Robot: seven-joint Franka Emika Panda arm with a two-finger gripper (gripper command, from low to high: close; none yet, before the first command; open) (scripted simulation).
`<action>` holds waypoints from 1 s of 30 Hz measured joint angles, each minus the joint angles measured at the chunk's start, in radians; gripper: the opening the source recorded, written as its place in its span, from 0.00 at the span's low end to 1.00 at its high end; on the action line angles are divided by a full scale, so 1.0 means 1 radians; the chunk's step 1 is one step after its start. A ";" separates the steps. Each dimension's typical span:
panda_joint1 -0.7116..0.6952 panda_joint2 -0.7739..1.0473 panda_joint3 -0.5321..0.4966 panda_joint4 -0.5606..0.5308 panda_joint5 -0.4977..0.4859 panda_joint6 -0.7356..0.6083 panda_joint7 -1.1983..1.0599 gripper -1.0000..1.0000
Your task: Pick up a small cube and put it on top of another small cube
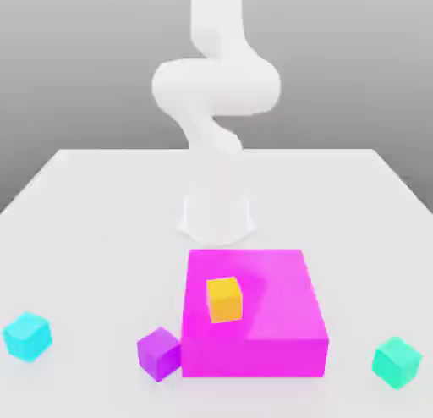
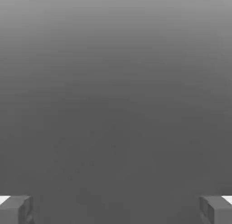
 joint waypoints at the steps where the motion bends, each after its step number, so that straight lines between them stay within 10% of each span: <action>1: 0.007 0.039 0.012 -0.004 -0.001 0.014 0.001 0.50; 30: 0.292 1.099 0.204 -0.077 -0.234 0.427 0.166 0.50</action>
